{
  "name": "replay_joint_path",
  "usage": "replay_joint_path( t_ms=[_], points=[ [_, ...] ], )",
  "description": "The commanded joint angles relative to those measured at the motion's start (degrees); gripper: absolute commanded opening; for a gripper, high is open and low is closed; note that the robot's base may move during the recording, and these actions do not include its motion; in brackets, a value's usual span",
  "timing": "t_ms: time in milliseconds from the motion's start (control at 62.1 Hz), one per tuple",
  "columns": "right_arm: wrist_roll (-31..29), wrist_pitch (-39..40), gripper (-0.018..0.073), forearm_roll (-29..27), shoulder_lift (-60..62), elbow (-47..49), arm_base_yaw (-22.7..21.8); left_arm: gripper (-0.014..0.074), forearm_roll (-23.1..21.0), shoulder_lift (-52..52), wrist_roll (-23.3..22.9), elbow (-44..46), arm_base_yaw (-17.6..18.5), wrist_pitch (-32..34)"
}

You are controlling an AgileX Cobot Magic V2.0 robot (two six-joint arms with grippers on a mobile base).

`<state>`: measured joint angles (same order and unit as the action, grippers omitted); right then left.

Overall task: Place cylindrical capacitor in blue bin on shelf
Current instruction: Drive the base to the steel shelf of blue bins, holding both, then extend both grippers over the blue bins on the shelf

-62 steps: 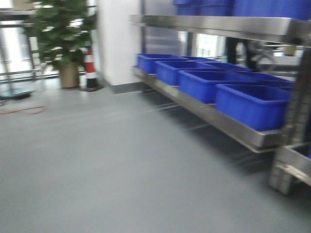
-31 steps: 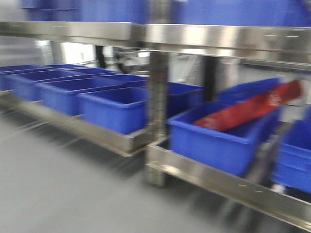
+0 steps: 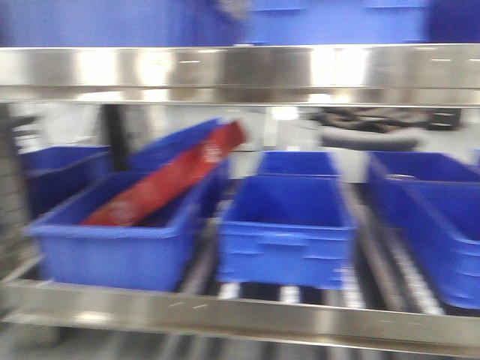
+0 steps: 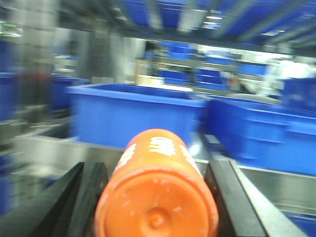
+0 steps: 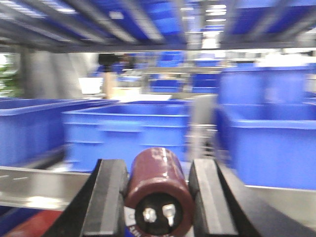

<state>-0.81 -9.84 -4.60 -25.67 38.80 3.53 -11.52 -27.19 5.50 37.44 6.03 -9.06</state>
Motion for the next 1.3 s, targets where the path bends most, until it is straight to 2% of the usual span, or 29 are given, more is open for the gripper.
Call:
replay_joint_path(
  t_ms=[0,1289],
  points=[
    [-0.2,1.8,-0.0164,0.3,0.1,-0.1,0.0,-0.0111,-0.4,0.2,0.1,-0.2,-0.1,1.4],
    [-0.2,1.8,-0.0164,0.3,0.1,-0.1,0.0,-0.0111,-0.4,0.2,0.1,-0.2,-0.1,1.4]
  ],
)
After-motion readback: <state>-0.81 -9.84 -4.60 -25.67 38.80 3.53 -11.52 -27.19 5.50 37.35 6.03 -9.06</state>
